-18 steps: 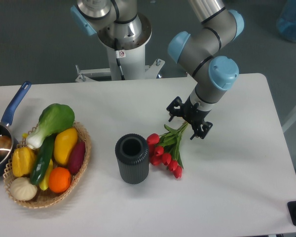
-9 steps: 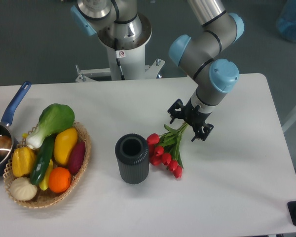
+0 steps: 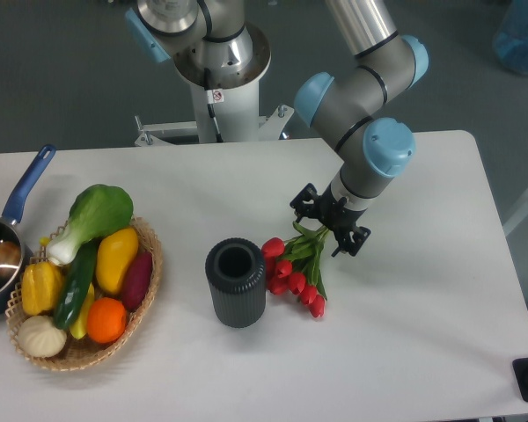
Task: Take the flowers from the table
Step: 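Close the gripper around the tulip stems, then lift the red tulips up off the table with the gripper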
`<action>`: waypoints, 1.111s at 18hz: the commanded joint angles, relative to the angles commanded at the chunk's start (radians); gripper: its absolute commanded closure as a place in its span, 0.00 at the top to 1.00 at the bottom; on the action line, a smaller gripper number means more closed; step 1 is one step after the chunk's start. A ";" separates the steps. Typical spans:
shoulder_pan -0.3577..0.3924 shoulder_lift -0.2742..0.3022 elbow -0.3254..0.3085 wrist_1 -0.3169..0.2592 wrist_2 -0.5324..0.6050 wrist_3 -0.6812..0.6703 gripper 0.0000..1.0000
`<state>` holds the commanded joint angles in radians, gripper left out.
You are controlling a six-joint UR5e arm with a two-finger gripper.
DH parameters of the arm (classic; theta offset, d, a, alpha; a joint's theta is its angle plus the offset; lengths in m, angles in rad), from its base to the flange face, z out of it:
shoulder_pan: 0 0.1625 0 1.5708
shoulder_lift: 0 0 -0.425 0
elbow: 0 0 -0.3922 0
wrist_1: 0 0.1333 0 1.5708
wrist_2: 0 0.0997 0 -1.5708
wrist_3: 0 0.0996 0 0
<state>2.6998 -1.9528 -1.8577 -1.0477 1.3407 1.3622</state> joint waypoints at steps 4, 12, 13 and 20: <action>-0.003 -0.015 -0.003 0.055 0.002 -0.002 1.00; -0.017 -0.012 0.002 0.060 0.002 -0.049 0.26; -0.017 -0.011 0.003 0.060 0.002 -0.049 0.18; -0.012 0.006 0.018 0.060 0.002 -0.049 0.01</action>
<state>2.6875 -1.9466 -1.8393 -0.9879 1.3422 1.3131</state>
